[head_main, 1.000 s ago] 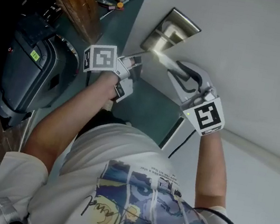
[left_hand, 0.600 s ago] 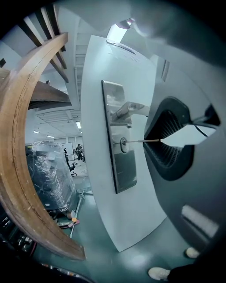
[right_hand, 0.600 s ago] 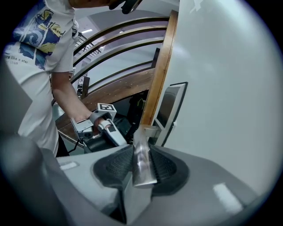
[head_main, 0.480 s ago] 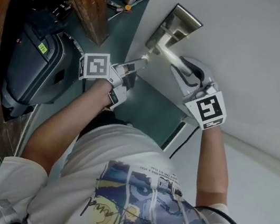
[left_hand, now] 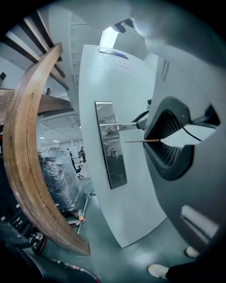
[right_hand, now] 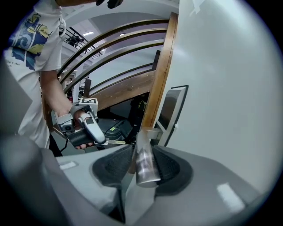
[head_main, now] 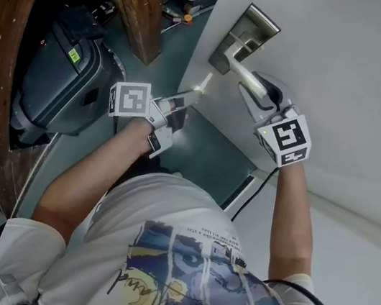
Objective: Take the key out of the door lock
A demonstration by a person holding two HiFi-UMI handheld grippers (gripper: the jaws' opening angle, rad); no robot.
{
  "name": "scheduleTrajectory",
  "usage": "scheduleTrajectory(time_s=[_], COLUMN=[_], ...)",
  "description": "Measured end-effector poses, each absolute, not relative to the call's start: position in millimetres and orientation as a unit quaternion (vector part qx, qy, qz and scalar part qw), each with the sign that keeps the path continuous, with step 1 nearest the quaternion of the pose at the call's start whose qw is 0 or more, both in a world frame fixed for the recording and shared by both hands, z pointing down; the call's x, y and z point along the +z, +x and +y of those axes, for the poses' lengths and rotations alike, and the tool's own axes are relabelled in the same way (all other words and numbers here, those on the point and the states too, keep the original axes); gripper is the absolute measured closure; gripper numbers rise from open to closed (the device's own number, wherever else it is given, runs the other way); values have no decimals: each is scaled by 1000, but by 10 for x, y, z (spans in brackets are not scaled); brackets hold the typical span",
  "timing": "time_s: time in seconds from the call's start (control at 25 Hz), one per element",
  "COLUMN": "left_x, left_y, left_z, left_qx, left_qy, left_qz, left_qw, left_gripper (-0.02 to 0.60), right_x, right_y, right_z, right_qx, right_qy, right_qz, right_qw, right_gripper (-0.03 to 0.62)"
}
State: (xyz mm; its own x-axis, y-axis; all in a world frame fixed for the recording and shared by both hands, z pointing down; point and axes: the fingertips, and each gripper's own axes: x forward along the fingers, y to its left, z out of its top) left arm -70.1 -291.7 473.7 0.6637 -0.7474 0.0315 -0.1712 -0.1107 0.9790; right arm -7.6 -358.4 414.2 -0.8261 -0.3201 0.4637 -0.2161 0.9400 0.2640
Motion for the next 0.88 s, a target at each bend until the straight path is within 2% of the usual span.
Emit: scheduleTrajectory(time_s=[0.2,0.64,0.88], left_x=[4655,4472,4345], left_y=[-683,-610,-540], left_z=[-2735,-2279,-1937], left_qx=[-248,-250,-189], left_qy=[711,718,751], left_qz=[-334,-355,-400], left_qw=[567,544,491], left_gripper=[555,555,555], right_x=[4132,3964,3938], right_y=[-23,461,730], right_z=[-3566,-3262,-2828], right_qx=[-95,-99,-74], right_qy=[158,186,213], right_qz=[-950,-950,-950], right_qw=[254,232,216], right_gripper=[409,408,408])
